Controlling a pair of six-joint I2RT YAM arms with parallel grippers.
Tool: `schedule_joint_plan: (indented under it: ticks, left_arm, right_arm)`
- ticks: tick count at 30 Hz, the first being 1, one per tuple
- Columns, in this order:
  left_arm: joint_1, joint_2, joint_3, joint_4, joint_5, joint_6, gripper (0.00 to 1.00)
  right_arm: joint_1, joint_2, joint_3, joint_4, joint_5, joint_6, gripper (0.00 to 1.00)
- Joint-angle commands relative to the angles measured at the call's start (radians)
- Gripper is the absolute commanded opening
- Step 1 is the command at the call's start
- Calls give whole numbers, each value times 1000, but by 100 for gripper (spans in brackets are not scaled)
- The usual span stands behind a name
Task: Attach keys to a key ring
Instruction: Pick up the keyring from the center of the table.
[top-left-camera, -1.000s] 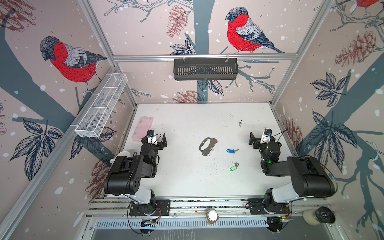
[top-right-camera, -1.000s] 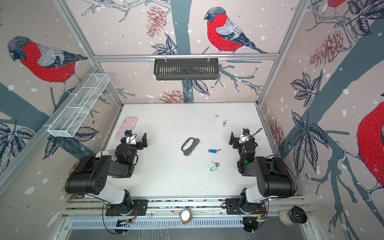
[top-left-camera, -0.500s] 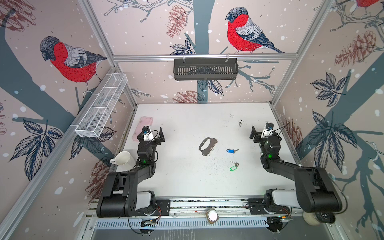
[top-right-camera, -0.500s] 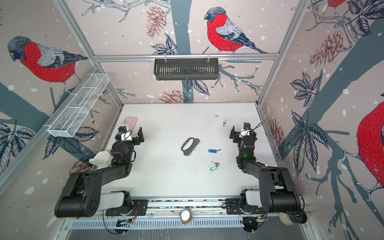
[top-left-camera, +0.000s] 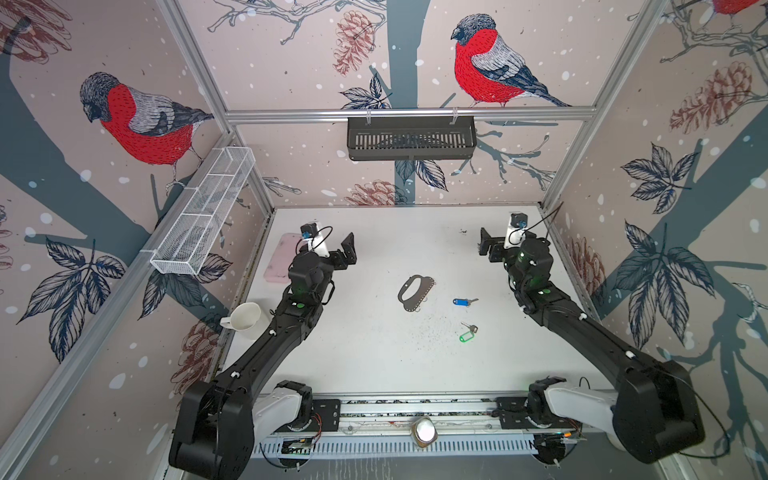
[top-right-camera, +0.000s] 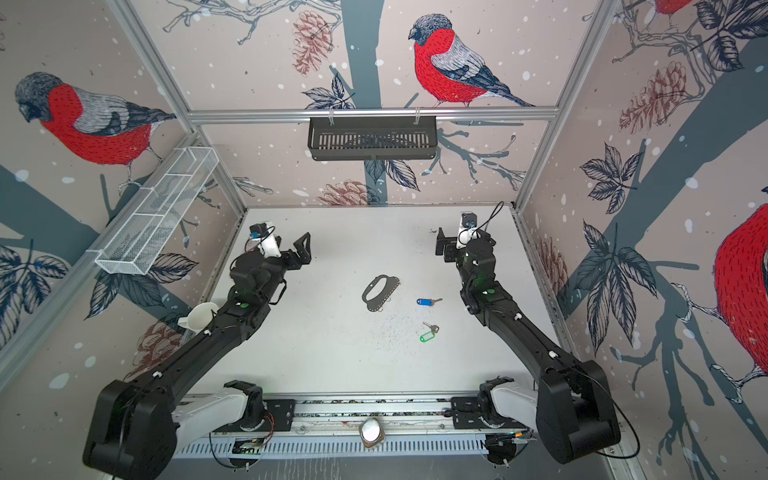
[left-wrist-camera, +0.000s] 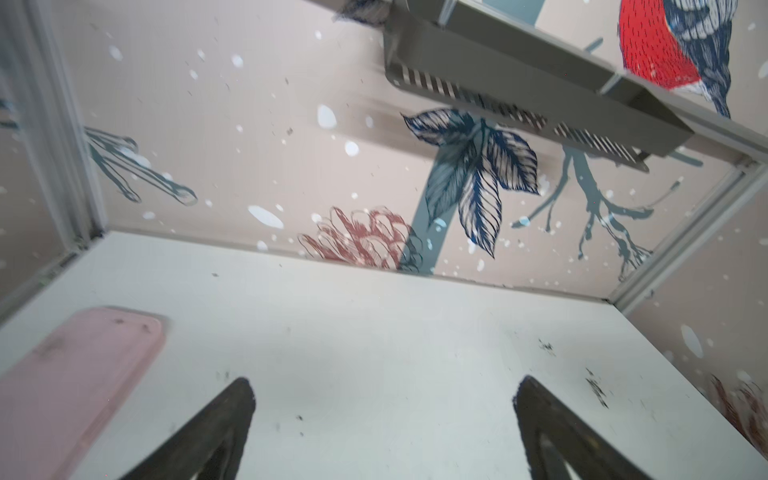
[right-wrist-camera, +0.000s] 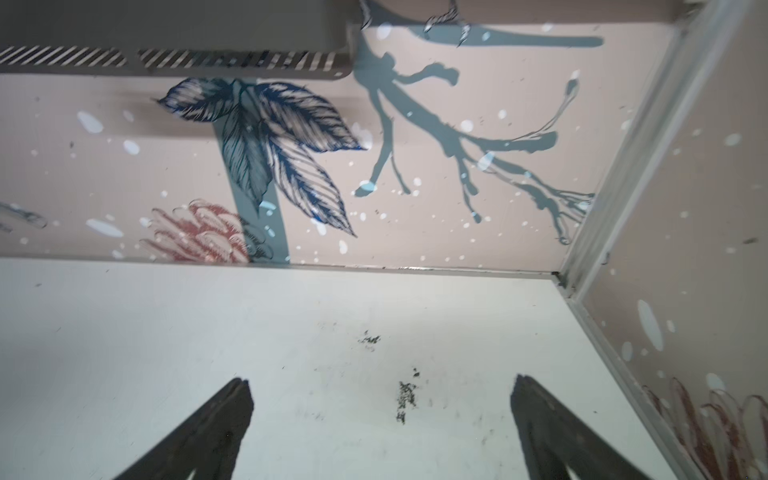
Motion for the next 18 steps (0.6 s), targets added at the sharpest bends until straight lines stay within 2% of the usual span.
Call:
schedule_joint_plan:
  ticks: [1, 4, 7, 14, 18]
  left_arm:
    - [-76, 25, 28, -154, -43, -94, 97]
    - [-129, 73, 46, -196, -40, -160, 95]
    - [-170, 132, 42, -185, 19, -199, 93]
    - [-251, 289, 92, -219, 108, -227, 86]
    - [-274, 333, 99, -217, 118, -237, 84]
  right_arm:
    - [11, 54, 51, -141, -122, 20, 92]
    - [19, 121, 90, -197, -146, 29, 87]
    - [28, 159, 98, -218, -167, 43, 82]
    - [90, 251, 93, -246, -201, 110, 71]
    - [164, 318, 104, -270, -171, 132, 64]
